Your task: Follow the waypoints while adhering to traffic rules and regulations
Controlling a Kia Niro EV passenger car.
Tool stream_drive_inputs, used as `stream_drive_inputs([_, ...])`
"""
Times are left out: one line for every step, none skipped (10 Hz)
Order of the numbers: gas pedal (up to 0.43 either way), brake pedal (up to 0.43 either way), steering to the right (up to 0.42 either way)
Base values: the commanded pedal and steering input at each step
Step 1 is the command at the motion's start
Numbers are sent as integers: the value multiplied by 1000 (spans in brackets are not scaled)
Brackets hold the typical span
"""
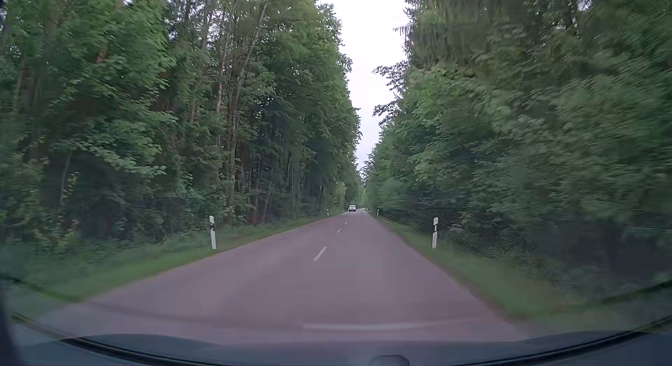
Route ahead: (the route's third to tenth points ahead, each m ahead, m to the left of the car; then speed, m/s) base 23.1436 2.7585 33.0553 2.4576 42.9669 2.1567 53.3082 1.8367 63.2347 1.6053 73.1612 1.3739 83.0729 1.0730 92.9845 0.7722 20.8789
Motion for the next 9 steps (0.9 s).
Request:
stream_drive_inputs([228, 0, 8])
stream_drive_inputs([228, 0, 4])
stream_drive_inputs([228, 0, 0])
stream_drive_inputs([220, 0, -1])
stream_drive_inputs([220, 0, -1])
stream_drive_inputs([209, 0, 0])
stream_drive_inputs([209, 0, 0])
stream_drive_inputs([209, 0, 0])
stream_drive_inputs([209, 0, 0])
